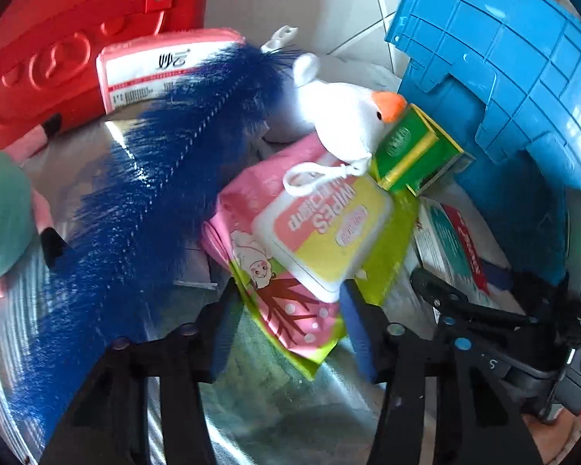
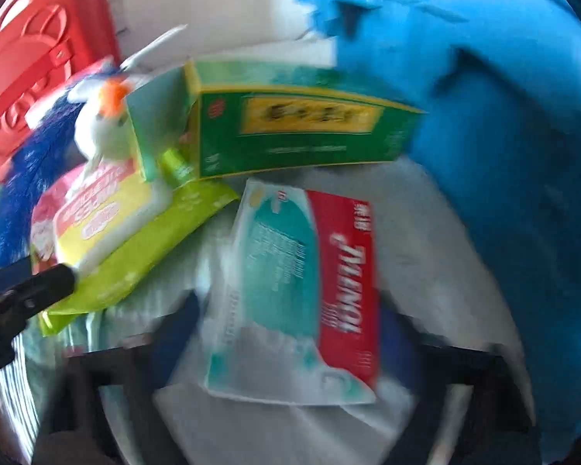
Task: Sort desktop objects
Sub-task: 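Reach right tool around Tylenol box while left tool reaches pink wipes pack, then grasp Tylenol box with right tool while left tool grasps pink wipes pack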
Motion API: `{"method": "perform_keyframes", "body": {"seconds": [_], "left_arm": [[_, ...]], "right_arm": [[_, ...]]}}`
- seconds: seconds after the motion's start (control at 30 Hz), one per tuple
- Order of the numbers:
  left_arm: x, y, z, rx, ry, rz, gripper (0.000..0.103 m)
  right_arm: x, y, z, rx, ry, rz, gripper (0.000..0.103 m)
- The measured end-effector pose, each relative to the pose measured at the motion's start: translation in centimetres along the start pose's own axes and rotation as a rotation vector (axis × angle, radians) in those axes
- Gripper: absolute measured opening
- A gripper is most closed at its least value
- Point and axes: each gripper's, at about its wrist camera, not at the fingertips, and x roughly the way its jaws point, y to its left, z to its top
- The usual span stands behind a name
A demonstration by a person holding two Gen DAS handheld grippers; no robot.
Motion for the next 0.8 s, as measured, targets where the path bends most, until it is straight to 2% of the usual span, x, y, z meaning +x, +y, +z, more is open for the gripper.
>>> {"method": "perform_keyframes", "body": {"seconds": [0.03,0.13,0.33,0.43,0.53,0.6,0.67,0.7,0.77,0.8], "left_arm": [[-0.2,-0.1,-0.3,0.004,-0.005,0.011,0.033],[-1.3,0.8,-1.6,-0.021,0.007,0.009,0.021],[-4.7,2.7,-5.3,-0.059,0.029,0.102,0.02],[-6.5,3.2,-8.2,-0.067,0.057,0.131,0.018],[-7.7,2.5,-10.2,-0.067,0.096,0.134,0.018],[-9.1,2.5,-11.9,-0.066,0.099,0.169,0.018],[-9.8,2.4,-11.7,-0.077,0.097,0.19,0.018],[-10.1,2.0,-11.2,-0.068,0.083,0.199,0.019],[-10.5,1.5,-9.9,-0.037,0.051,0.219,0.03],[-10.4,1.3,-9.0,-0.012,0.039,0.217,0.049]], "right_arm": [[0.1,0.6,0.3,-0.034,-0.01,-0.01,0.078],[-0.2,2.4,0.3,-0.111,-0.029,0.048,0.078],[-2.2,7.8,-1.8,-0.288,-0.049,0.148,0.077],[-3.4,9.0,-3.4,-0.32,-0.022,0.23,0.077],[-5.3,9.5,-5.3,-0.347,-0.003,0.272,0.077],[-6.5,10.2,-6.9,-0.35,0.004,0.27,0.077],[-7.3,9.6,-7.3,-0.33,0.008,0.238,0.077],[-7.3,9.2,-7.9,-0.317,0.012,0.211,0.077],[-8.2,8.9,-7.3,-0.282,0.017,0.167,0.077],[-8.6,8.2,-7.7,-0.266,0.023,0.144,0.077]]}}
